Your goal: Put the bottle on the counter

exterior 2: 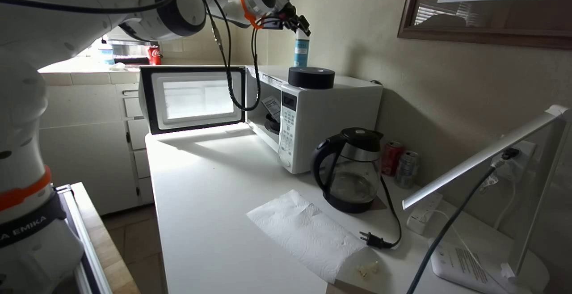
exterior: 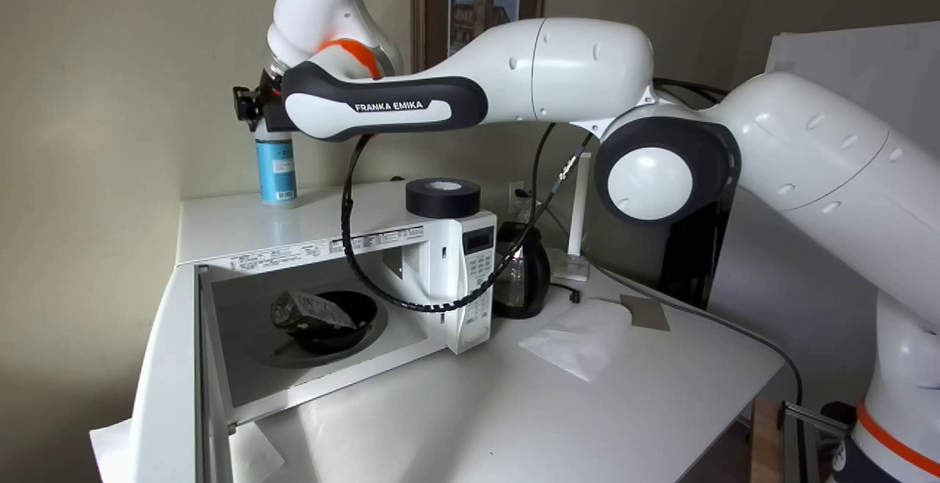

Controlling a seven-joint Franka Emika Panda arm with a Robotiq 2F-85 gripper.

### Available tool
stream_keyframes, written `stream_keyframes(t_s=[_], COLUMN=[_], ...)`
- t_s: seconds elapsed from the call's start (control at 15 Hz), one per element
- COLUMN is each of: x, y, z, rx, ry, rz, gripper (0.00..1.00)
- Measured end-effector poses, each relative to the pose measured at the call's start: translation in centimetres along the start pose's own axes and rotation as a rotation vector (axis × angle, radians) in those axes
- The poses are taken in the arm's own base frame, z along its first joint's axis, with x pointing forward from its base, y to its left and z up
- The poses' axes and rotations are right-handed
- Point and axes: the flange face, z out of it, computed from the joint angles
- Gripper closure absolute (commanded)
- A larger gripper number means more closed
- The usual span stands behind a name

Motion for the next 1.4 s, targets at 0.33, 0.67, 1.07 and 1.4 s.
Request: stream_keyframes(t_s=[0.33,0.67,1.07,1.4], x=[1.6,8.7,12.3,11.8], y=[-0.5,1.8,3.4,4.4], z=[-1.9,-9.9,-16.8,-21.4], rx=[0.028,0.198,0.447,0.398], ry=[0.053,0.112,-0.030,-0.282], rz=[-0.001,-0.029,-0.070,-0.135], gripper=[0.57,0.57,0.57,0.57])
